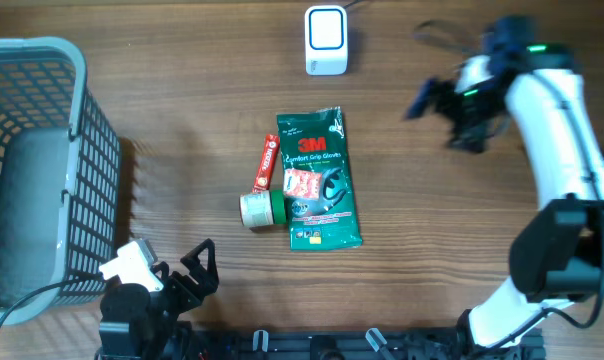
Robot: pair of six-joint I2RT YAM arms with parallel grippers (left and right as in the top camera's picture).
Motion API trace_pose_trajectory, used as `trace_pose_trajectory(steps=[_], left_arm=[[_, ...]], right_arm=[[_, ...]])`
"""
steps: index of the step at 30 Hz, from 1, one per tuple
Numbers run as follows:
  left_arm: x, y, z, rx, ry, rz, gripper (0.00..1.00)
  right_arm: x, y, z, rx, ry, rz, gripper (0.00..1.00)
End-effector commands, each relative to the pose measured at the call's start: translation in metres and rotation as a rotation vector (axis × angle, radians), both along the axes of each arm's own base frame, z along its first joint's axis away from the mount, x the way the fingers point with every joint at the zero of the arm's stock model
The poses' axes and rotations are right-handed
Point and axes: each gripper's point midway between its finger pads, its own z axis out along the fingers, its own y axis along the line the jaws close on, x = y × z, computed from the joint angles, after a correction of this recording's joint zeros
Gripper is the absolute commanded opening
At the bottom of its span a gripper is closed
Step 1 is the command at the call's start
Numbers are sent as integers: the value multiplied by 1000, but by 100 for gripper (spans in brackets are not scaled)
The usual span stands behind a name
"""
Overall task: Scan the item barcode
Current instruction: 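Carry the wipes pack to the right edge and release it, then move the right gripper to the pile and grasp the orange packet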
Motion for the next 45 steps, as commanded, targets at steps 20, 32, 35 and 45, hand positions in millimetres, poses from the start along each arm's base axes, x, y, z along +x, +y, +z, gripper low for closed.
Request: trace_pose_trajectory(steps=[20,32,35,45], left_arm=[[1,0,-1,-5,0,3,100],[1,0,-1,-5,0,3,100],[1,0,-1,-5,0,3,100],[1,0,-1,-5,0,3,100]], right_arm=[[-77,182,-84,-148,-95,378,80],[-55,223,-76,46,-238,392,4],[-36,238,-64,104,-321,349,4],[-41,265,-108,117,-267,326,4]])
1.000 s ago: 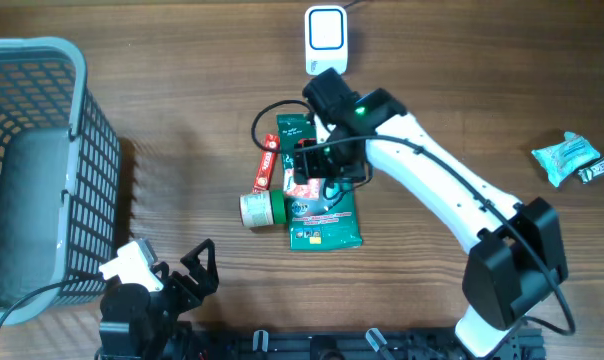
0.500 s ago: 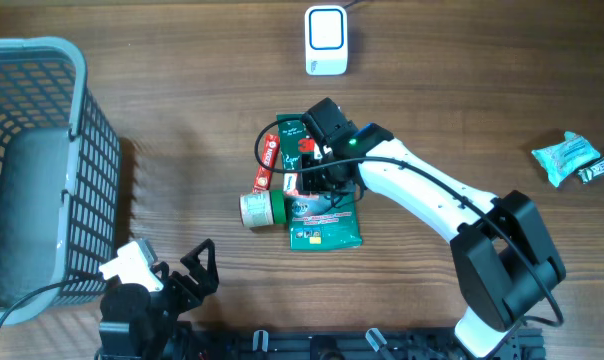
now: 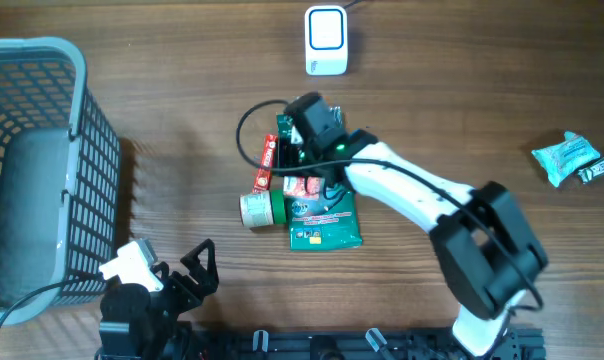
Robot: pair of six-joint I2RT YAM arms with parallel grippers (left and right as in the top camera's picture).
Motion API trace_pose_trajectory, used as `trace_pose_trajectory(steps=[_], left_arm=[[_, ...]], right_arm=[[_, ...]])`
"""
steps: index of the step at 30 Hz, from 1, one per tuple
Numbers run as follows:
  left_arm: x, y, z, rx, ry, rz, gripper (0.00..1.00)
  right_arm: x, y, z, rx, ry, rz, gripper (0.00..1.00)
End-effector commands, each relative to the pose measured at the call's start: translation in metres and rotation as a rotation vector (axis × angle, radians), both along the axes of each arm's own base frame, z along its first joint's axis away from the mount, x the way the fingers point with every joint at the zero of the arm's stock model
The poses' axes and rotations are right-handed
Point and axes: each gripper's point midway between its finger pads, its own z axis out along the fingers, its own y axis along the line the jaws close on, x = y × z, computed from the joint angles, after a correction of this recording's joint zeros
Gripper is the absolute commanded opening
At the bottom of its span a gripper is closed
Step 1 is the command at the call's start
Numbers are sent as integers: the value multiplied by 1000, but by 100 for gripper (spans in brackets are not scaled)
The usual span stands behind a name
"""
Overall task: Scan the item barcode
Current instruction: 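Move the right gripper to the pile and grasp the orange packet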
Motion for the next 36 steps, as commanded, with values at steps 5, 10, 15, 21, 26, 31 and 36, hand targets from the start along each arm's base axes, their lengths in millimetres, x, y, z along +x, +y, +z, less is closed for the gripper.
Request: trace_pose_trajectory(steps=[5,10,15,21,26,31,36], left_arm=[[1,0,-1,-4,0,3,100],[1,0,-1,-4,0,3,100],[1,0,-1,-4,0,3,100],[1,0,-1,-4,0,3,100],[1,0,-1,-4,0,3,100],[1,0,-1,-4,0,3,100],[1,0,-1,-4,0,3,100]], right_arm=[[-28,-10,-40,-97,156,-5,4],[-39,-25,-37,-151,197,-17,4],[-37,-55,-27,-276,162,-81,4],[-35,-113,-23,-531,107,-220,4],[-33,-126,-19,-598,84,-233,4],[-32,-134,-9,-648,74,-243,4],[-55,-170,-6,-827,131,-230,4]])
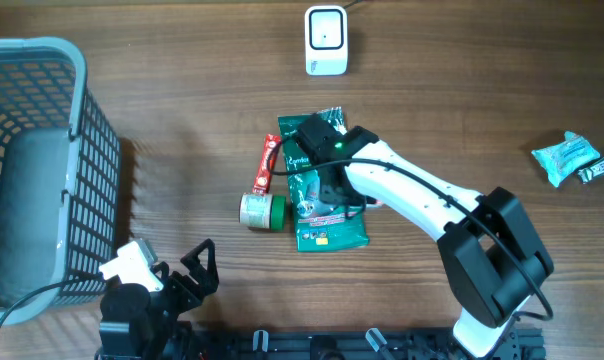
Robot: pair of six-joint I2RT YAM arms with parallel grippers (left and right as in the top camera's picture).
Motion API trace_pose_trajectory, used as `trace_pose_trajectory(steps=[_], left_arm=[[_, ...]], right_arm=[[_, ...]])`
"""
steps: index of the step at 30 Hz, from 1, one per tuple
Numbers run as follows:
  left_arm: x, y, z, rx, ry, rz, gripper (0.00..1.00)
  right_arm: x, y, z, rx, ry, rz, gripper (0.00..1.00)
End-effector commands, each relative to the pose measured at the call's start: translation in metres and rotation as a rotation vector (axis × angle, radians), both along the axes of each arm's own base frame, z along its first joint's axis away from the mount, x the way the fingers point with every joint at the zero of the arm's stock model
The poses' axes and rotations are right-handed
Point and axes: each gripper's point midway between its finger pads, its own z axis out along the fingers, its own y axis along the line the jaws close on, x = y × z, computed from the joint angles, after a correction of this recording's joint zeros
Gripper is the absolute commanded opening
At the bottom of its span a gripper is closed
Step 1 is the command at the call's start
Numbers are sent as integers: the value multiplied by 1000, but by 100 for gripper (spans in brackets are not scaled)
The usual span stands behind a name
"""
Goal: Scan the item barcode
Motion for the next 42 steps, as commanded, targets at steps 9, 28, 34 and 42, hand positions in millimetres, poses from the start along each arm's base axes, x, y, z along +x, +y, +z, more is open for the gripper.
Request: trace_pose_trajectory(steps=[9,28,34,42], left_arm=[[1,0,-1,-5,0,3,100],[1,0,-1,-5,0,3,100],[1,0,-1,-5,0,3,100],[1,0,-1,-5,0,3,100]], right_arm=[[-25,-87,38,-353,-52,-359,4],[-12,-82,-39,-58,27,-373,4],[33,-86,-39,17,-104,-362,4],[109,-105,-12,245,-207,-235,11]])
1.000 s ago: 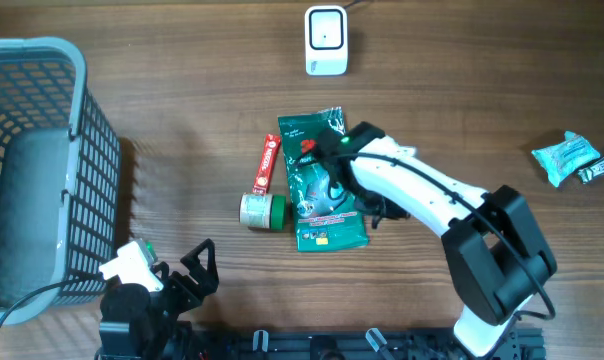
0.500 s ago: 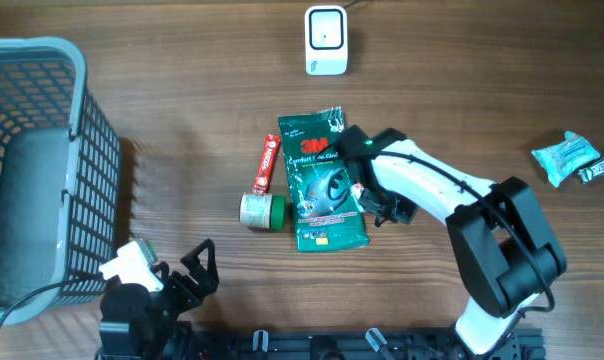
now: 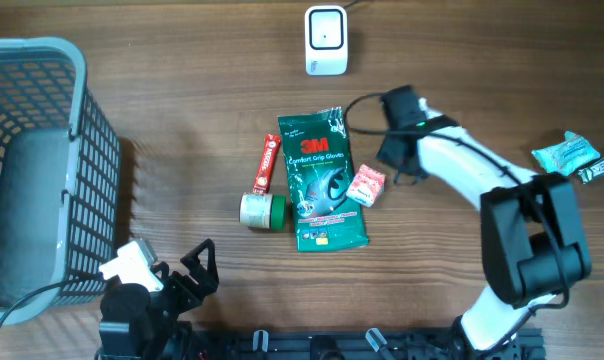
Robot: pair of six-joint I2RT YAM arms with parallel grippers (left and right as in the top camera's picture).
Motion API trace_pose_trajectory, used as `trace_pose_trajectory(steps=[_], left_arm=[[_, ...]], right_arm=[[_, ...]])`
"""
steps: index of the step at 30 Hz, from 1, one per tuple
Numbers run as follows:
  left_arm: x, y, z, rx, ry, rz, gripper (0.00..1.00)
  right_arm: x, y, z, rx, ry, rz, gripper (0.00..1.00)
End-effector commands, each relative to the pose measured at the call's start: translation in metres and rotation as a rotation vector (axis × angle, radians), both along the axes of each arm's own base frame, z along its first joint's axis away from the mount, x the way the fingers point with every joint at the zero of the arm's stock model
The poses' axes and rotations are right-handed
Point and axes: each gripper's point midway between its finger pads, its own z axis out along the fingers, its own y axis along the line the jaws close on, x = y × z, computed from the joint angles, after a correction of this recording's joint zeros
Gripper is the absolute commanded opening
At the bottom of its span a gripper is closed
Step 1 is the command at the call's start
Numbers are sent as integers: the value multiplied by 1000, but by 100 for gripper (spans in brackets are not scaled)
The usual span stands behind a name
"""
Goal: Scan the item barcode
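Note:
The white barcode scanner (image 3: 325, 40) stands at the table's far edge. A small red-and-white packet (image 3: 366, 187) hangs tilted at the right edge of the green 3M gloves pack (image 3: 325, 180). My right gripper (image 3: 384, 168) is at the packet's upper right corner and seems shut on it, though its body hides the fingertips. My left gripper (image 3: 198, 258) rests near the front edge at the left, fingers apart, holding nothing.
A red tube (image 3: 269, 163) and a green-and-white roll (image 3: 262, 210) lie left of the gloves pack. A grey basket (image 3: 77, 120) fills the left side. A teal packet (image 3: 567, 155) and a small dark item (image 3: 600, 168) lie at the far right.
My right gripper was over the middle of the gloves pack, on the red-and-white packet. It is now right of the pack, and the packet has come off the pack with it.
My right gripper was first at the far right, where no teal packet showed. Then the teal packet lay there and the gripper was over the gloves pack. It stayed low on the small red packet, and now has it beside the pack.

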Motion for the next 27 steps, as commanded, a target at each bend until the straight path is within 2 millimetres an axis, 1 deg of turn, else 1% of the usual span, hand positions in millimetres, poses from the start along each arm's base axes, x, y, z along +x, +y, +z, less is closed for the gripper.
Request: trace_pose_trajectory(steps=[1,2,3,4,5,6,7,10,12,15,17,19,22,24,27], left_arm=[[1,0,-1,-4,0,3,100],[1,0,-1,-4,0,3,100],[1,0,-1,-4,0,3,100],[1,0,-1,-4,0,3,100],[1,0,-1,-4,0,3,100],[1,0,-1,-4,0,3,100],[1,0,-1,-4,0,3,100],[1,0,-1,-4,0,3,100],[1,0,-1,-4,0,3,100],[1,0,-1,-4,0,3,100],[1,0,-1,-4,0,3,100],[1,0,-1,-4,0,3,100],[1,0,-1,-4,0,3,100],[1,0,-1,-4,0,3,100],[1,0,-1,-4,0,3,100]], right_arm=[[15,10,21,183,23,100,8],[12,16,26,259,46,112,8],[6,25,31,366,80,114,20],[-2,34,36,475,120,114,52],[-12,40,39,556,167,97,77],[-24,38,39,596,228,23,89],[-32,36,38,598,272,-27,100],[-46,35,36,601,342,-132,100],[-49,34,26,607,347,-187,100],[-54,34,9,614,340,-215,84],[-62,35,0,630,352,-229,74],[-69,39,-6,658,361,-222,68],[-74,41,-11,671,366,-210,61],[-74,41,-12,669,359,-189,60],[-67,47,-8,703,325,-125,57]])
